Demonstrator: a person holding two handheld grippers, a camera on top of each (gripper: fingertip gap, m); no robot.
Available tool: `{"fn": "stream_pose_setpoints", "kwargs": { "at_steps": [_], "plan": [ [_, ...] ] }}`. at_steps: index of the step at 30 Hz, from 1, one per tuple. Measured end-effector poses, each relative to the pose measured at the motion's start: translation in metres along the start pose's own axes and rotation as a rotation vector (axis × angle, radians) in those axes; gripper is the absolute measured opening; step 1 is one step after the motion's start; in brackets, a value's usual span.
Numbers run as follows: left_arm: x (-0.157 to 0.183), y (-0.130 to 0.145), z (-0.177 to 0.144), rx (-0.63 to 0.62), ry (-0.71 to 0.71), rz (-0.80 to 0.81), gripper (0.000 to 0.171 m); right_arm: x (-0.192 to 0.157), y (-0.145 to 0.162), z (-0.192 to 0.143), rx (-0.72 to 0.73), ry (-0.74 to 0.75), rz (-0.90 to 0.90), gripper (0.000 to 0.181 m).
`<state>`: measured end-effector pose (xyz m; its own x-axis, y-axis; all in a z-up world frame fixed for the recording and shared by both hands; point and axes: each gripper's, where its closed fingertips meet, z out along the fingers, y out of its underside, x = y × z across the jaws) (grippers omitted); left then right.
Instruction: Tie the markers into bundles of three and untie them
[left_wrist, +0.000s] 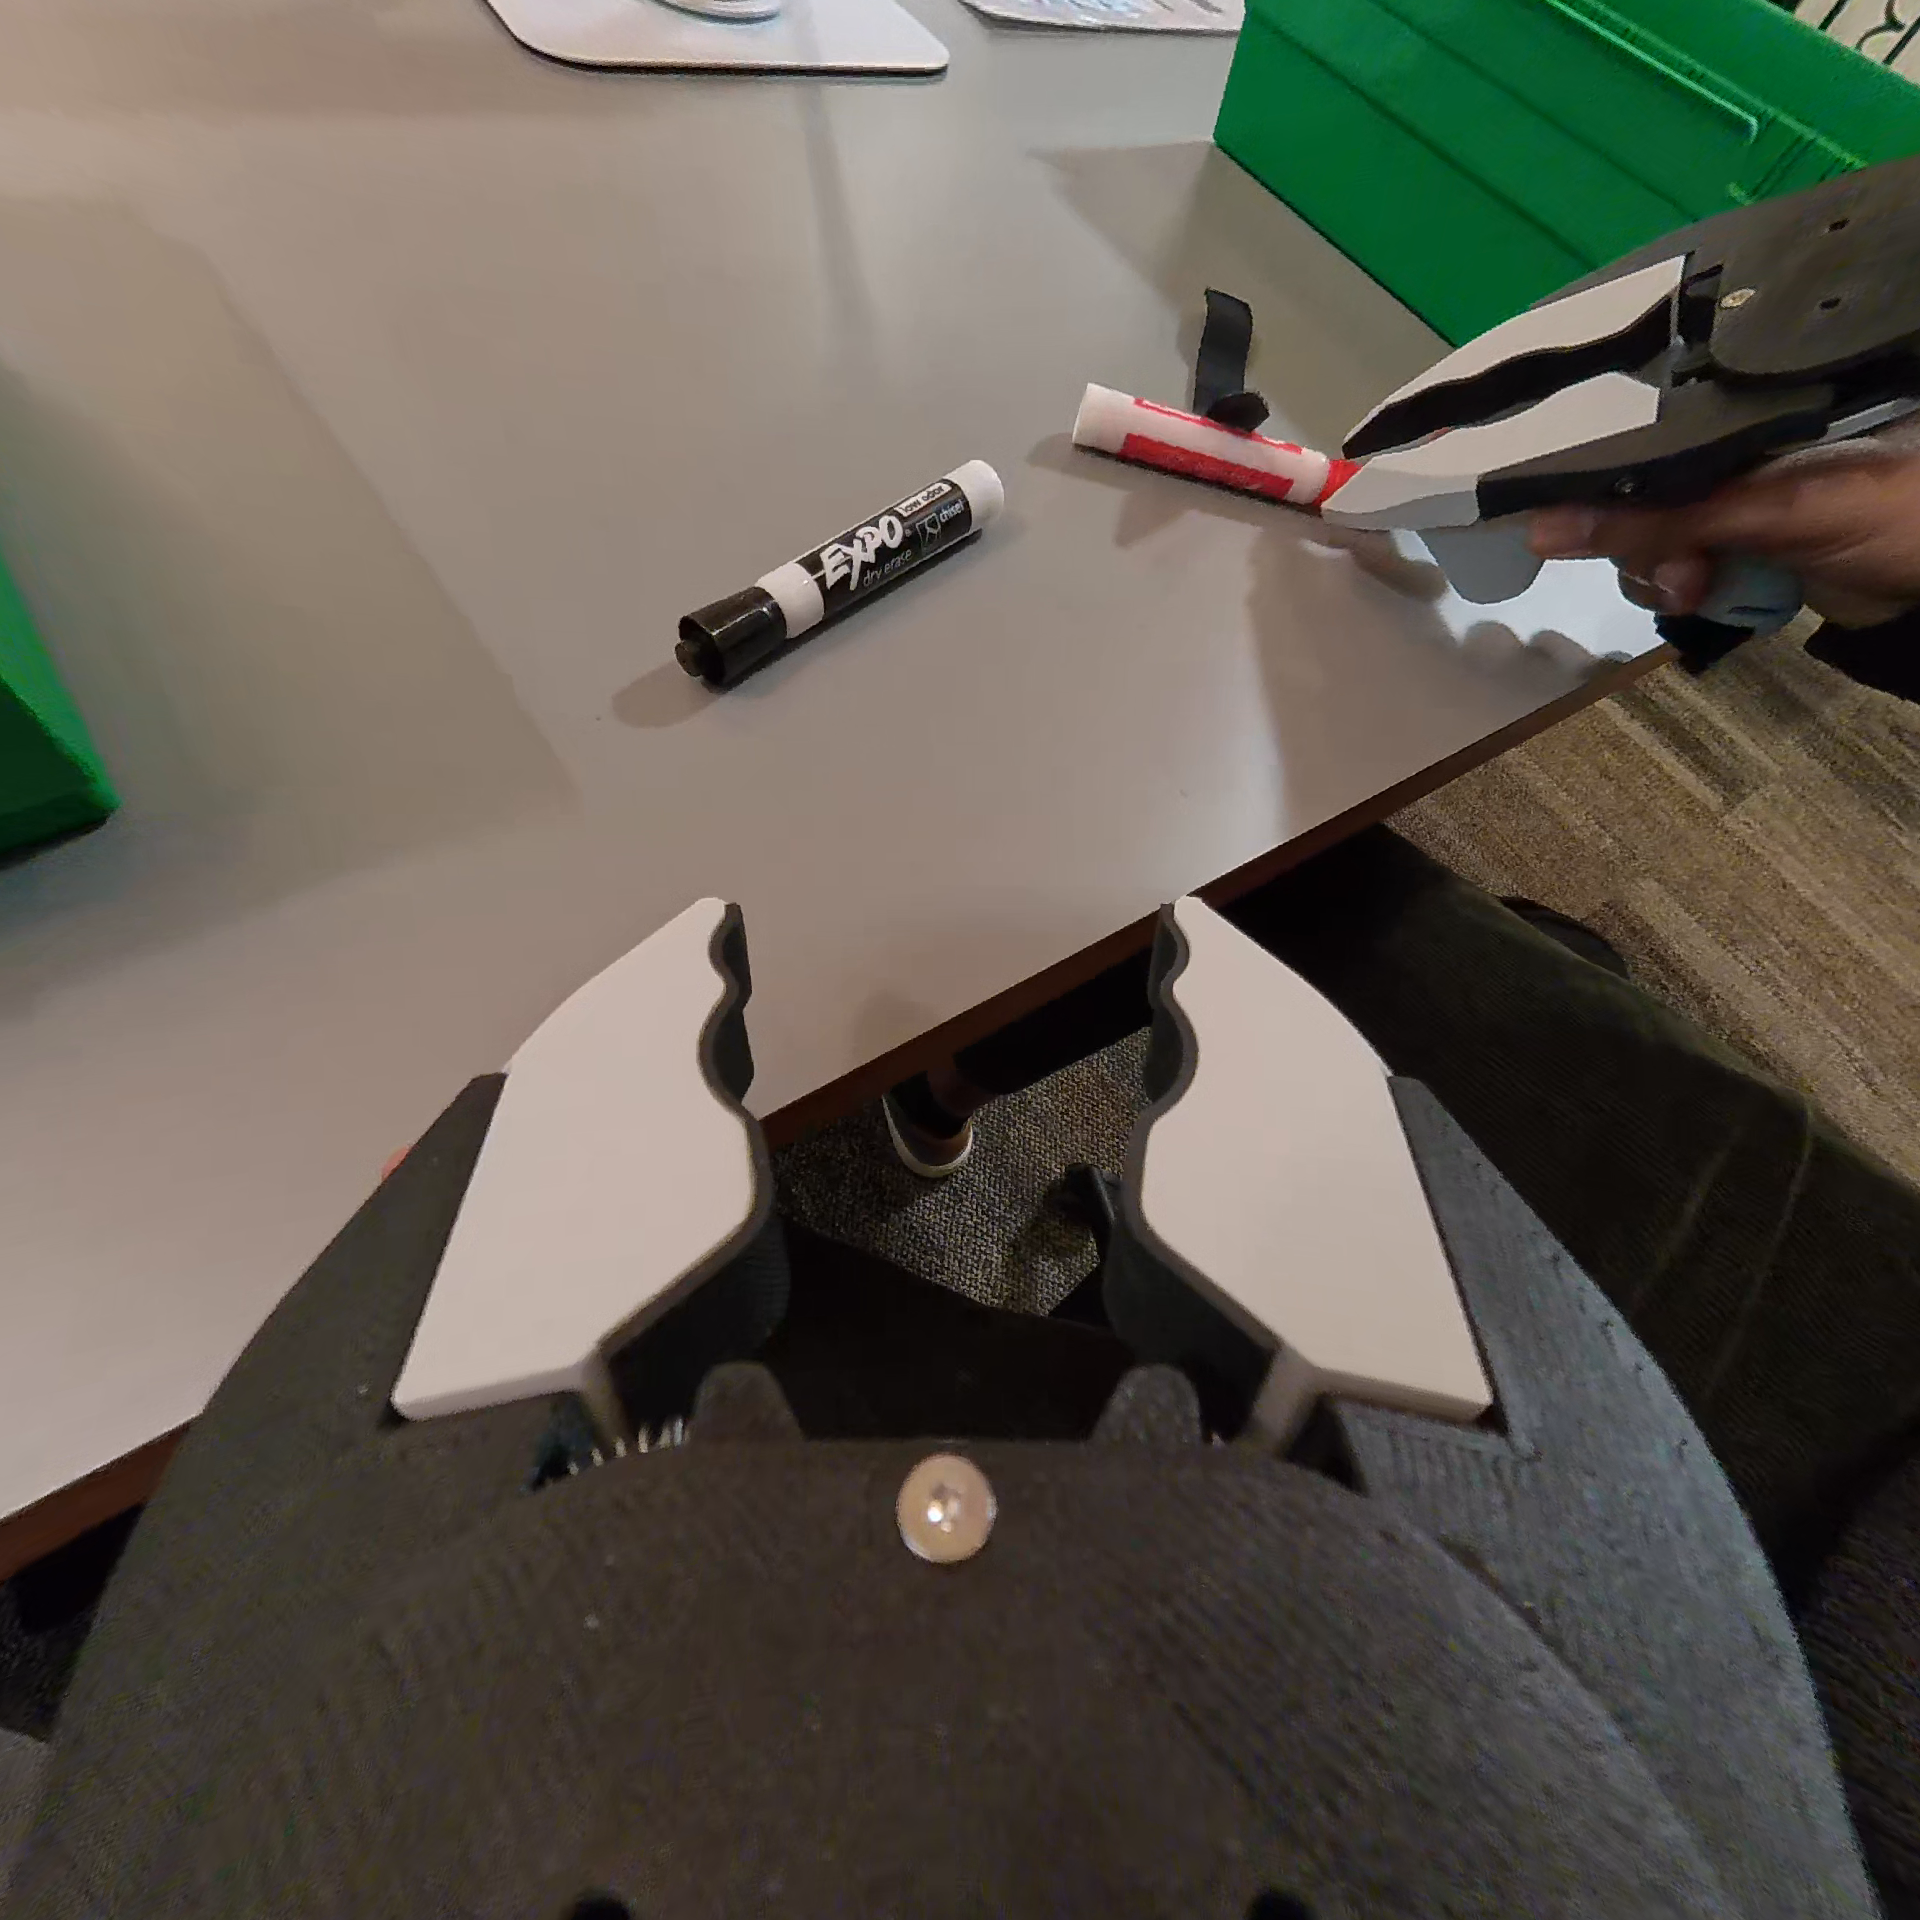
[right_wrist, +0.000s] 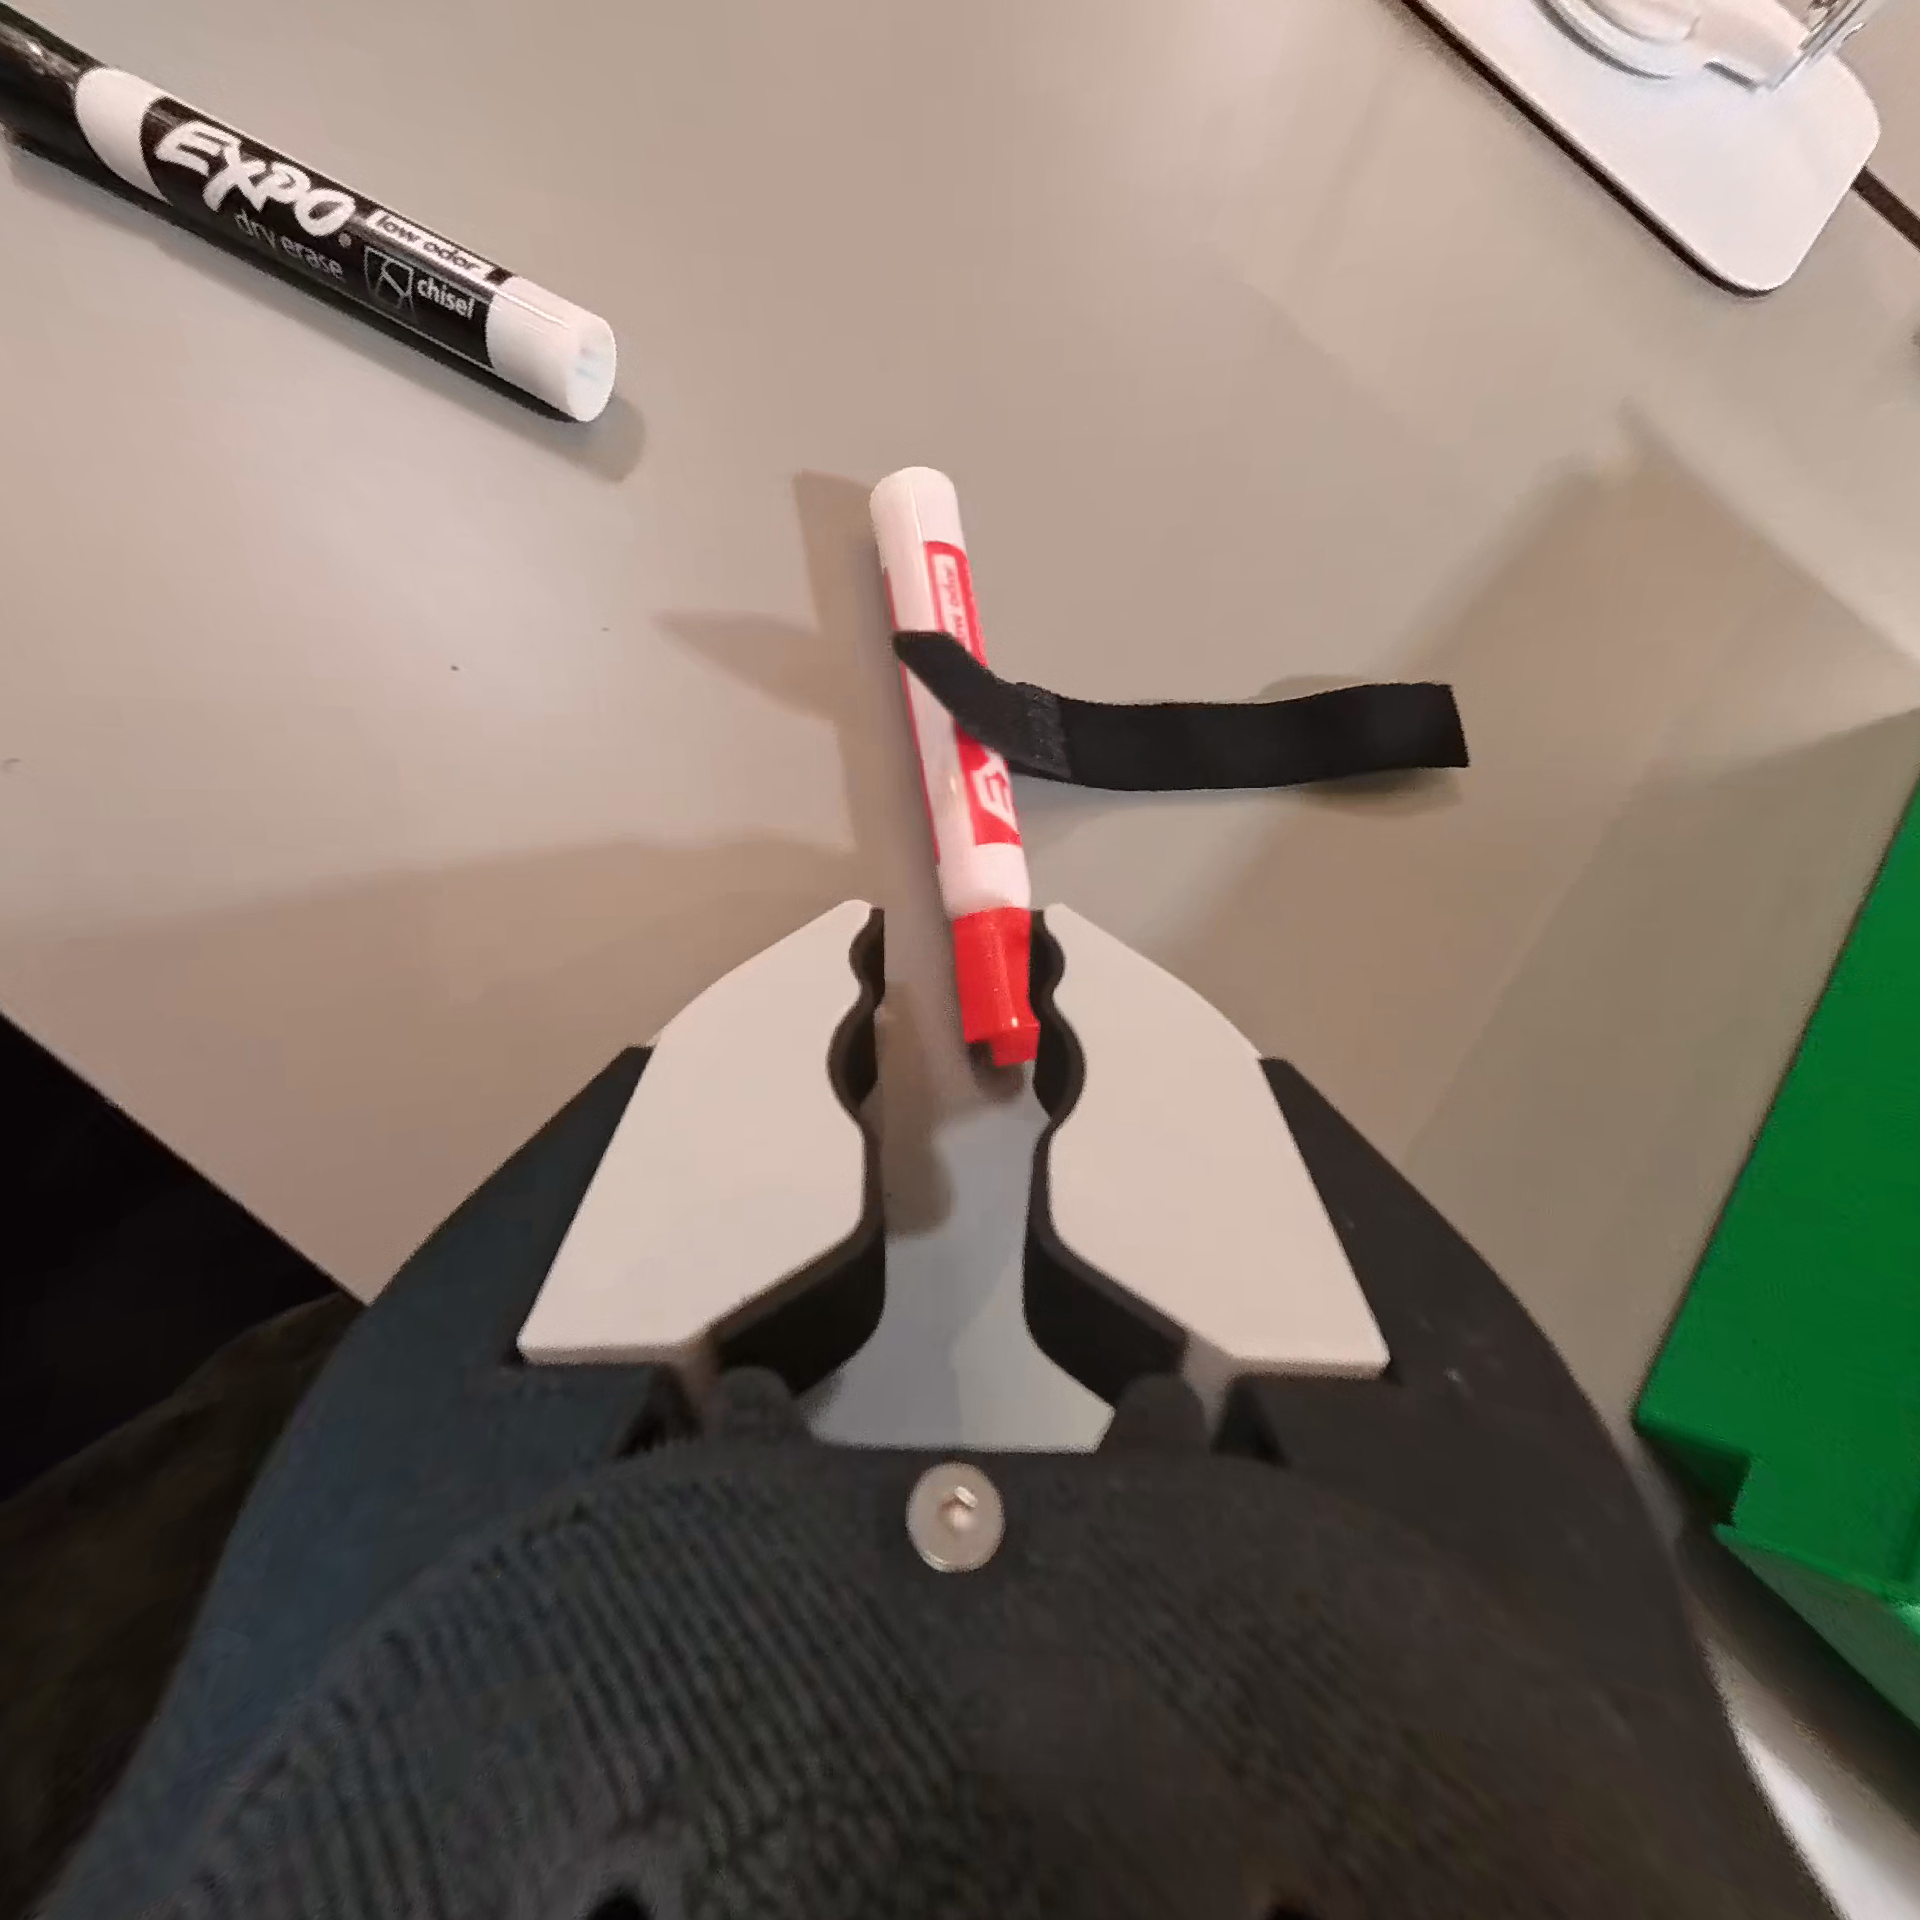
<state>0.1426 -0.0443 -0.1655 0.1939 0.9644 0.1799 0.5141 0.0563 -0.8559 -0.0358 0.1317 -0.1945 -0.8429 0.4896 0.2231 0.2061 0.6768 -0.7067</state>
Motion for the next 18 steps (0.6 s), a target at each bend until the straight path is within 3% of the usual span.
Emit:
{"fn": "stream_pose_setpoints", "kwargs": {
  "at_steps": [9, 18],
  "plan": [
    [-0.006, 0.004, -0.007, 0.001, -0.017, -0.02, 0.076, -0.002, -0.009, 0.003, 0.017, 0.009, -0.025, 0.03],
    [-0.009, 0.005, -0.013, 0.01, -0.027, -0.035, 0.075, -0.022, -0.058, -0.016, 0.291, -0.095, 0.023, 0.035]
  ]
}}
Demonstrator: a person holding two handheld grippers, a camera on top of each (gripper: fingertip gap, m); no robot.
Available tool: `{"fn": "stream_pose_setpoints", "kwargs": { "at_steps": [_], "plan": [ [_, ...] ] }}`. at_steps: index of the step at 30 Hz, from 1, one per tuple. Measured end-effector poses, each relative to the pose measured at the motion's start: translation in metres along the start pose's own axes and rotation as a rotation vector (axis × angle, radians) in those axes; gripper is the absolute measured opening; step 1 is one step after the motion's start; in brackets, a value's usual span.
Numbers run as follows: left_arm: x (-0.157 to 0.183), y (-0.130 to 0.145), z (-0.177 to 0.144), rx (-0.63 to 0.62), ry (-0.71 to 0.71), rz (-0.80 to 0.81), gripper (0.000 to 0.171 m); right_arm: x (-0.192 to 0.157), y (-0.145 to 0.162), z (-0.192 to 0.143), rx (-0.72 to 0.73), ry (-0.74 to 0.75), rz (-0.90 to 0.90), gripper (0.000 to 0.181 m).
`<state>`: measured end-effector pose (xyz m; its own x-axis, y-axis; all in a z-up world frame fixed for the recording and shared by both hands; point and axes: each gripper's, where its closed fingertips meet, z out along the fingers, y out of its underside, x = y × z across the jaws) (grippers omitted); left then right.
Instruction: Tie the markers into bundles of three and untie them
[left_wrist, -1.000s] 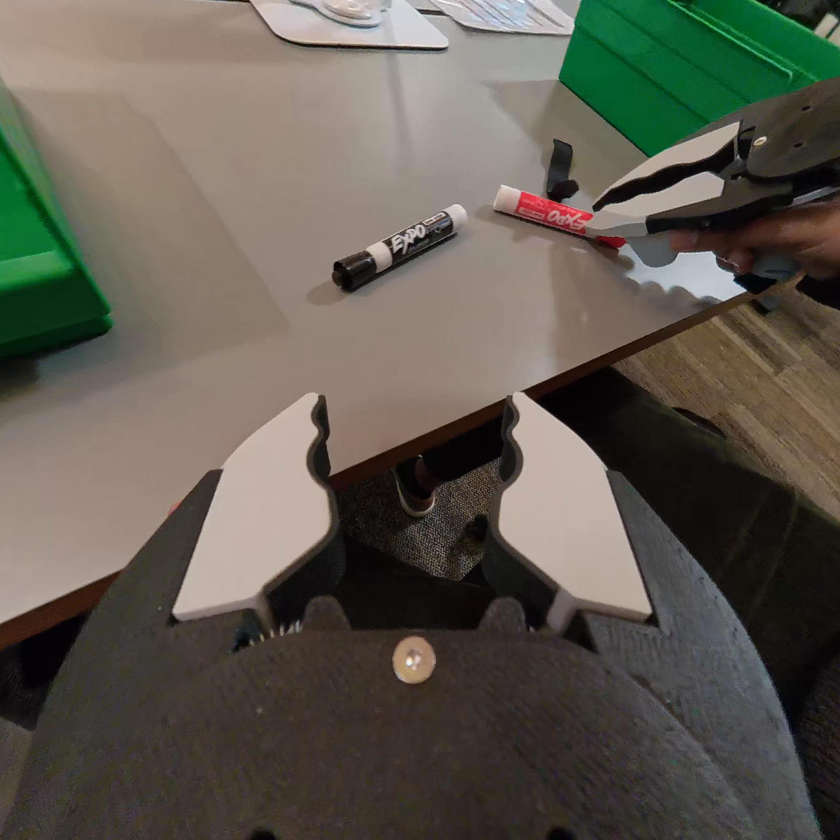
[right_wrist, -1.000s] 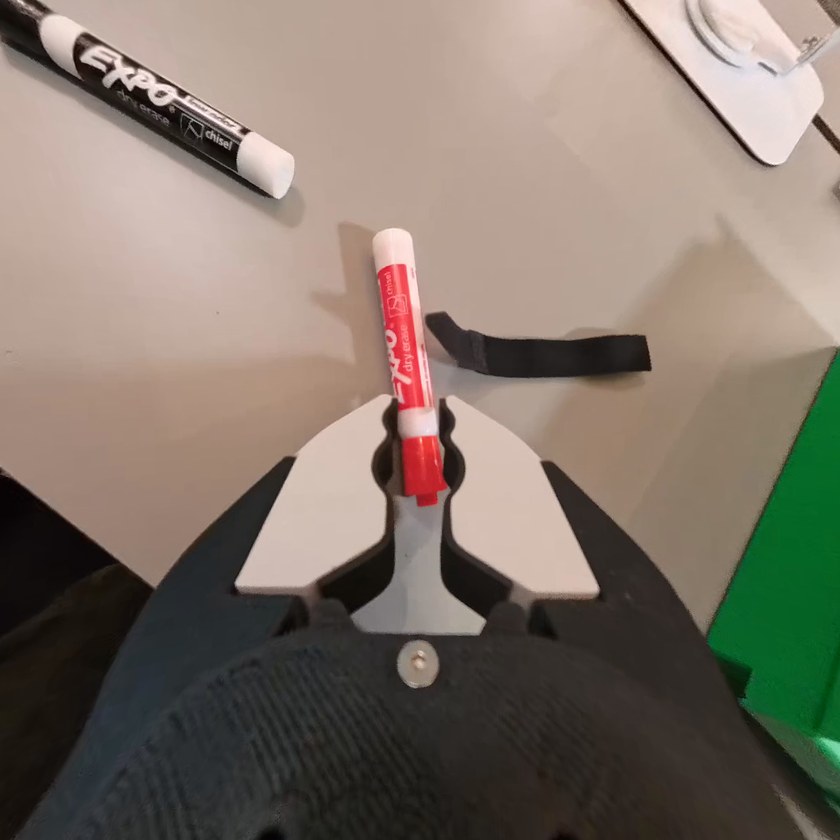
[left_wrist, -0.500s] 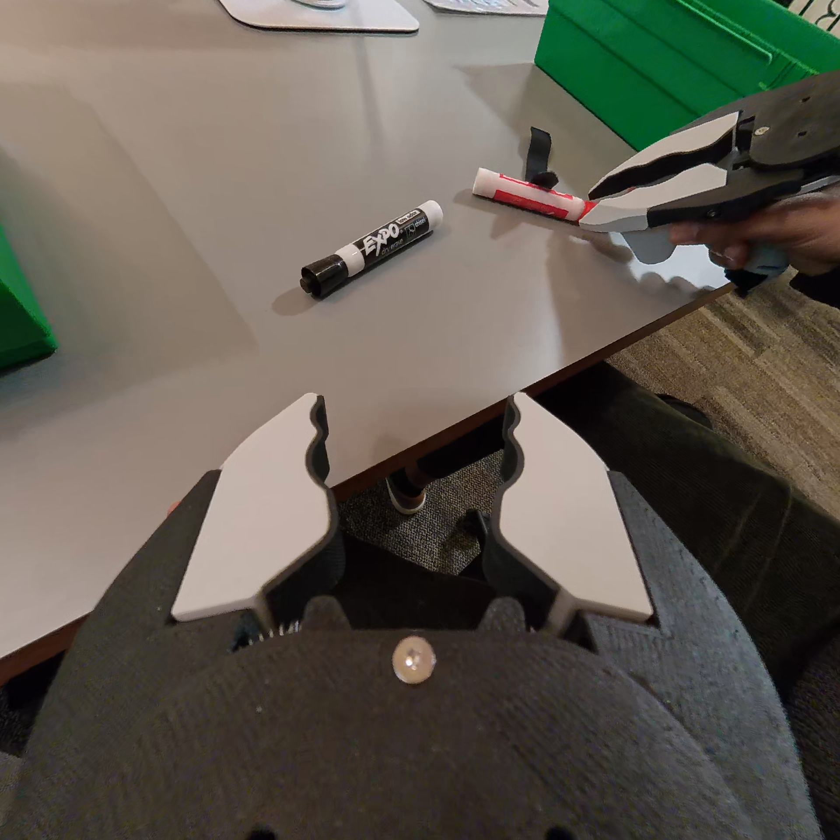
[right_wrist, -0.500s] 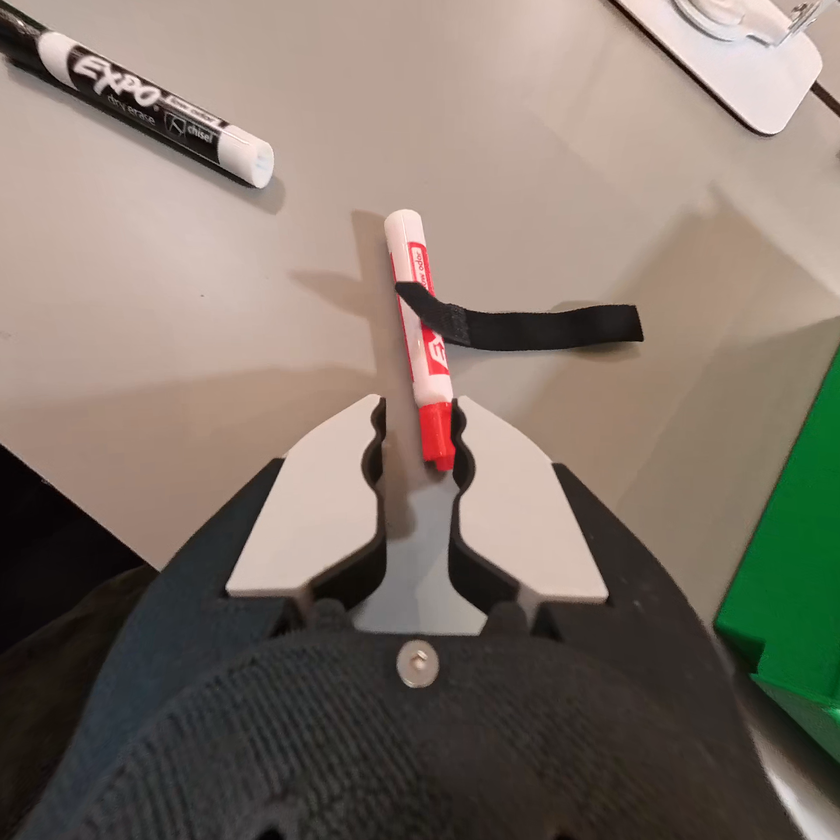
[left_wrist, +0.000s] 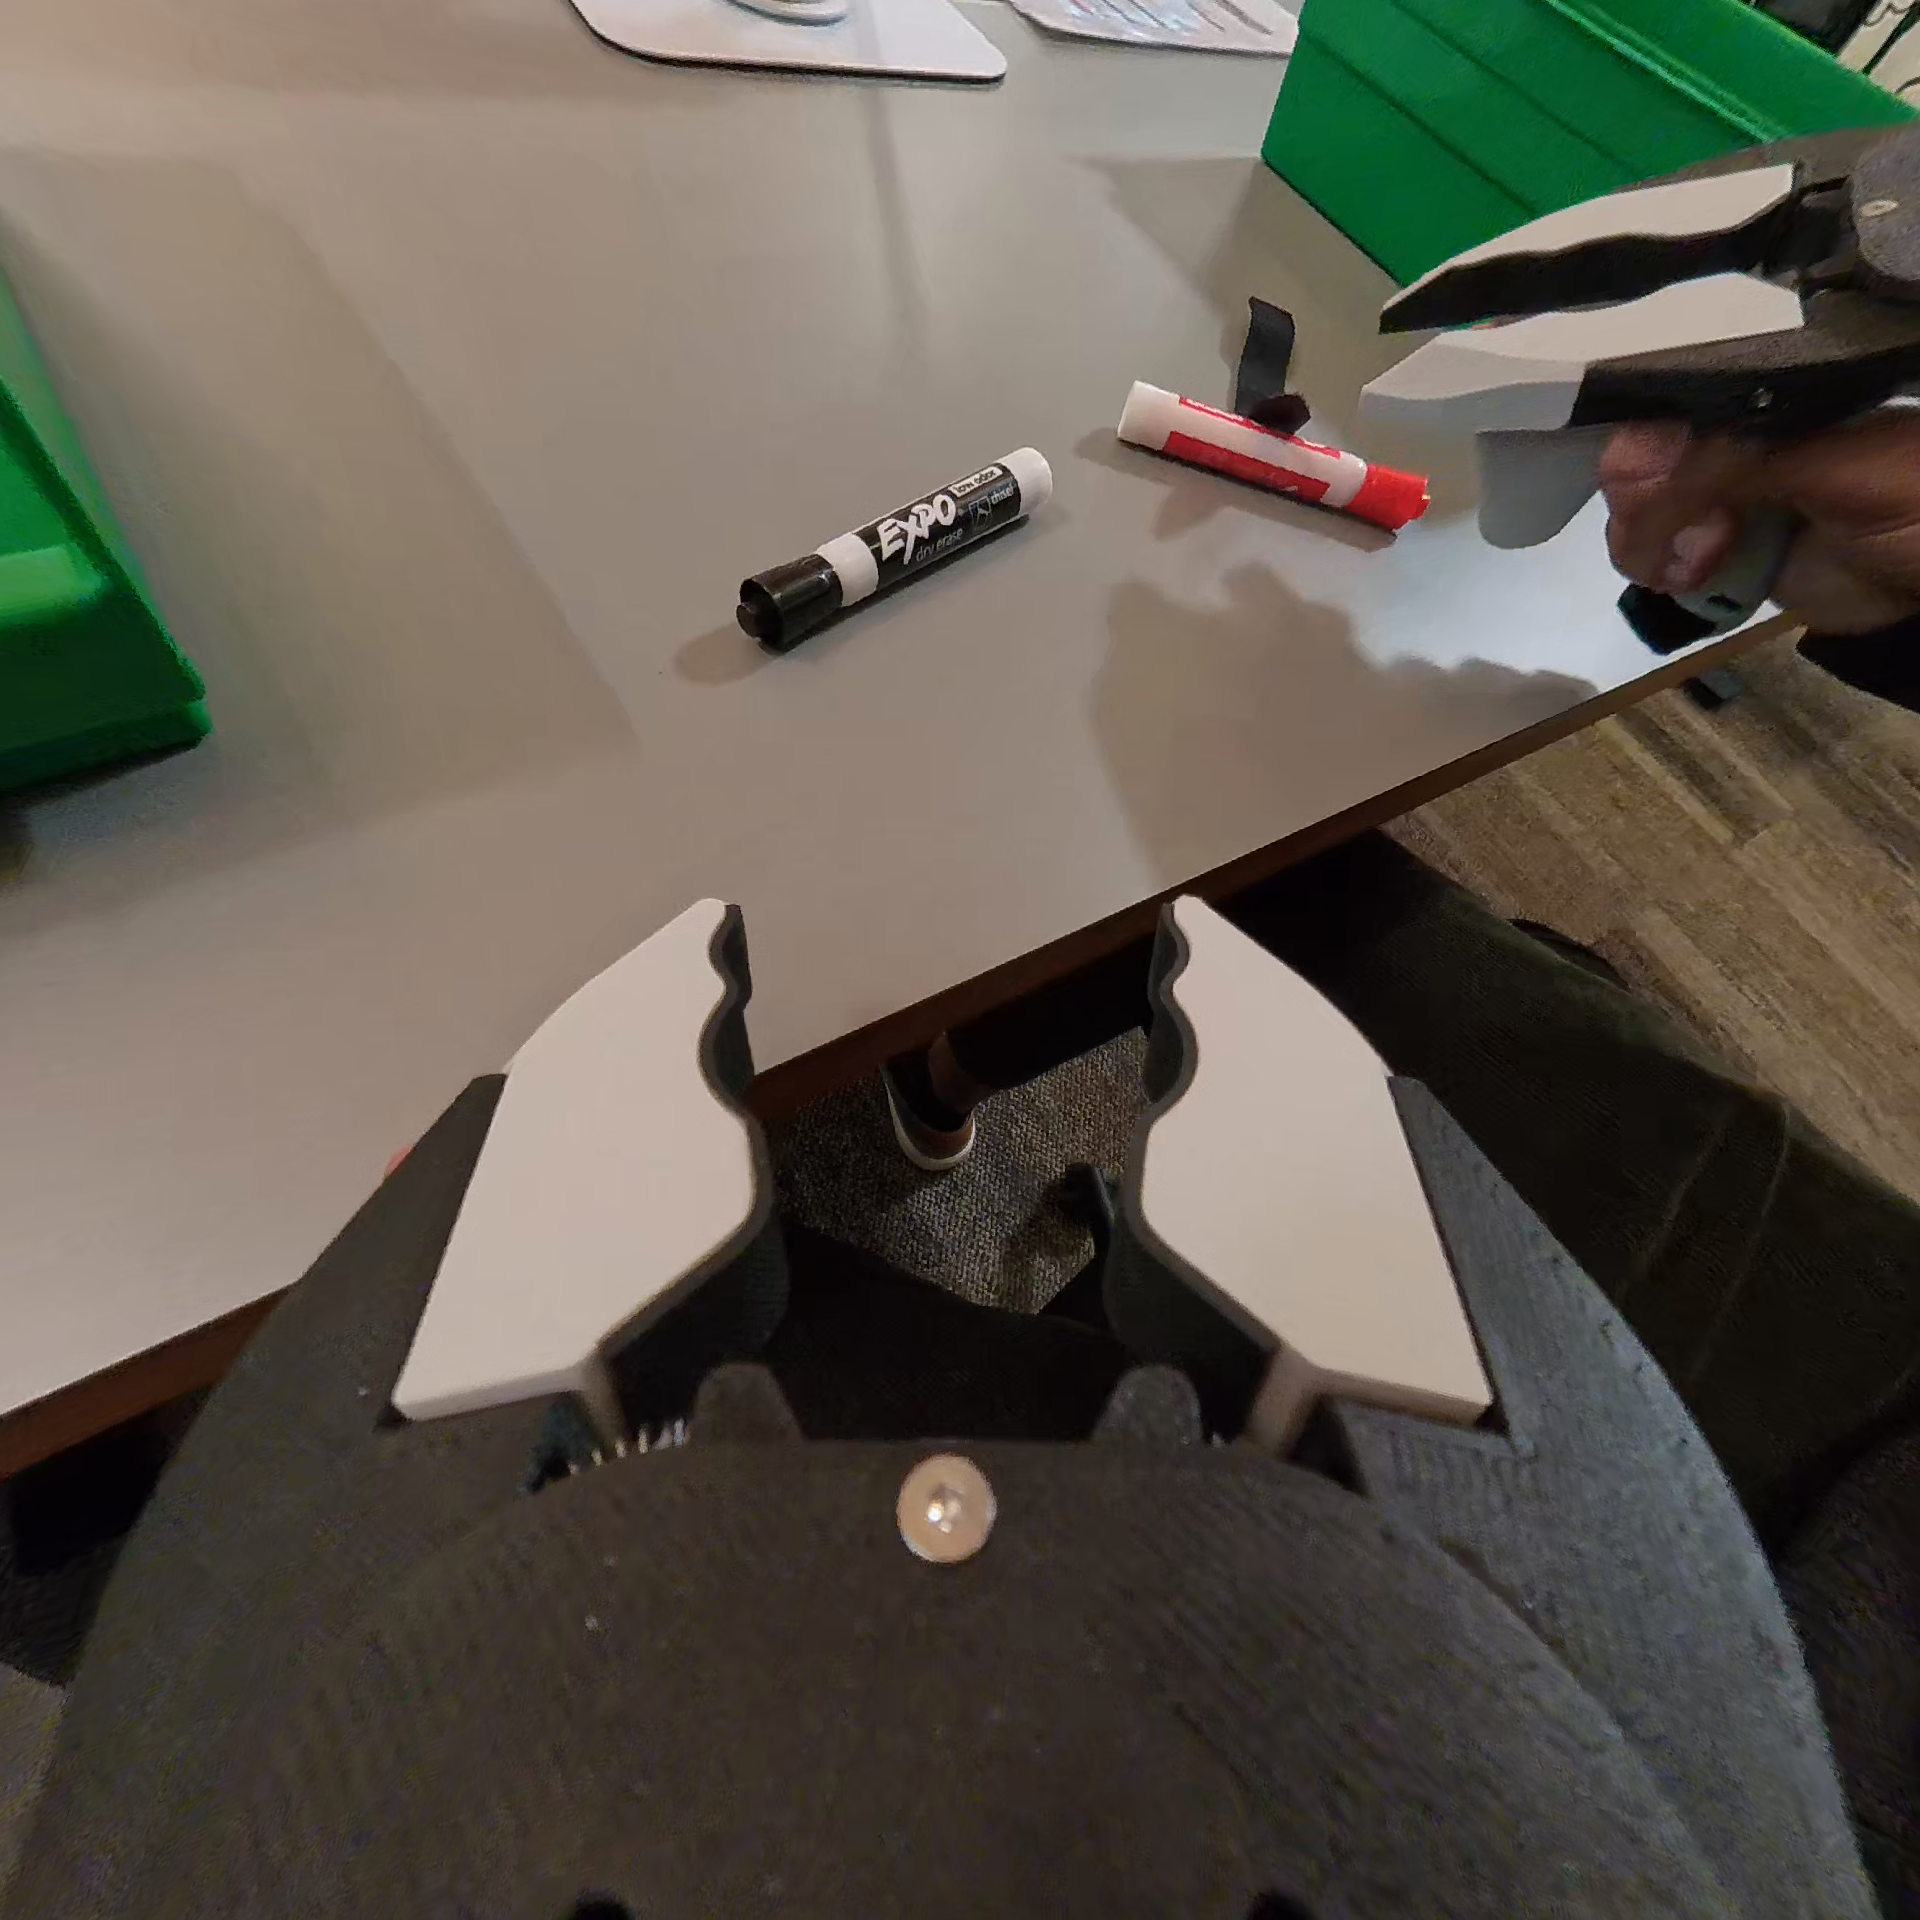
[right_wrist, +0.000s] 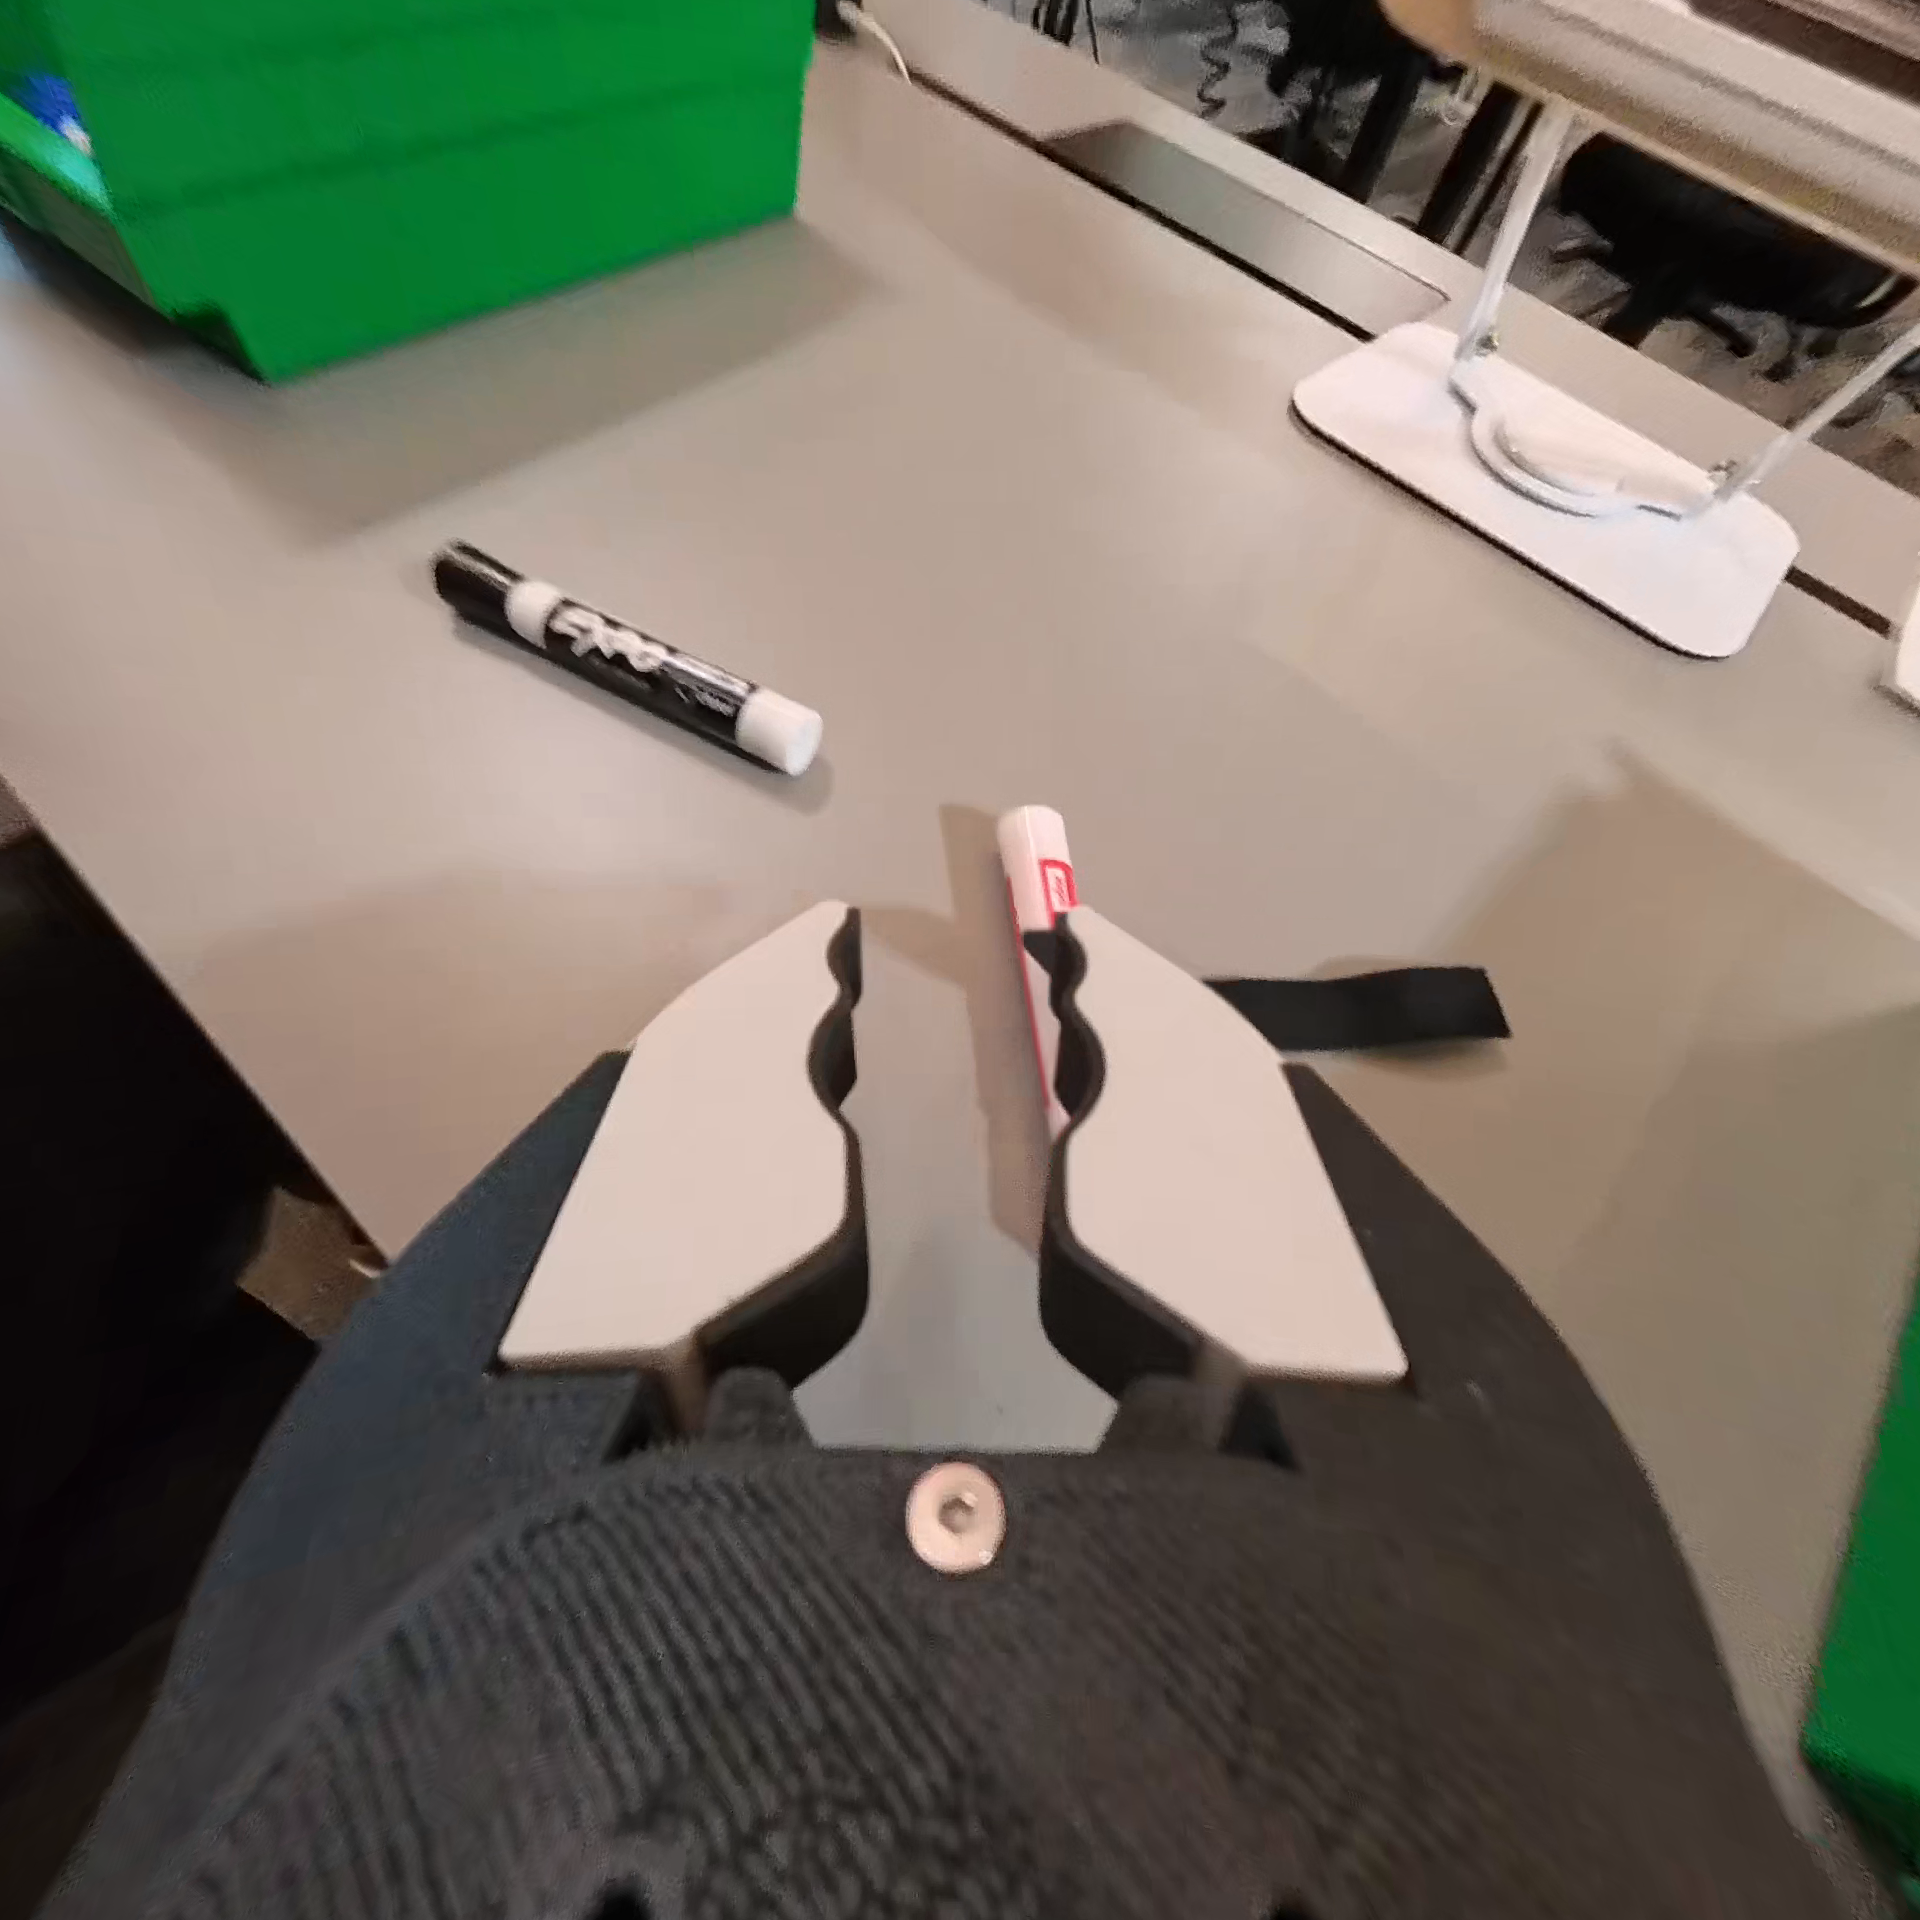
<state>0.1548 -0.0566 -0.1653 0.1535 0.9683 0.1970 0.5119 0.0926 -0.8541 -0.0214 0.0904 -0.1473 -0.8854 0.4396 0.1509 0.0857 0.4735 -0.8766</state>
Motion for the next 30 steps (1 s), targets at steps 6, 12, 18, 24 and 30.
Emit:
{"fn": "stream_pose_setpoints", "kwargs": {
  "at_steps": [6, 12, 18, 24, 30],
  "plan": [
    [0.011, -0.022, -0.013, 0.118, 0.148, -0.128, 0.064, 0.004, 0.001, 0.003, 0.015, -0.011, 0.065, 0.041],
    [-0.002, -0.03, -0.023, 0.167, 0.111, -0.129, 0.063, 0.004, -0.006, 0.0, 0.043, 0.045, 0.017, 0.015],
    [-0.007, -0.033, -0.025, 0.186, 0.053, -0.109, 0.054, 0.007, -0.01, -0.005, 0.079, 0.154, -0.076, 0.004],
    [-0.01, -0.039, -0.031, 0.244, 0.088, -0.16, 0.01, 0.005, -0.015, -0.007, 0.104, 0.169, -0.095, 0.004],
    [-0.004, -0.038, -0.03, 0.233, 0.114, -0.131, 0.003, 0.006, -0.019, -0.008, 0.145, 0.169, -0.068, 0.0]
  ]
}}
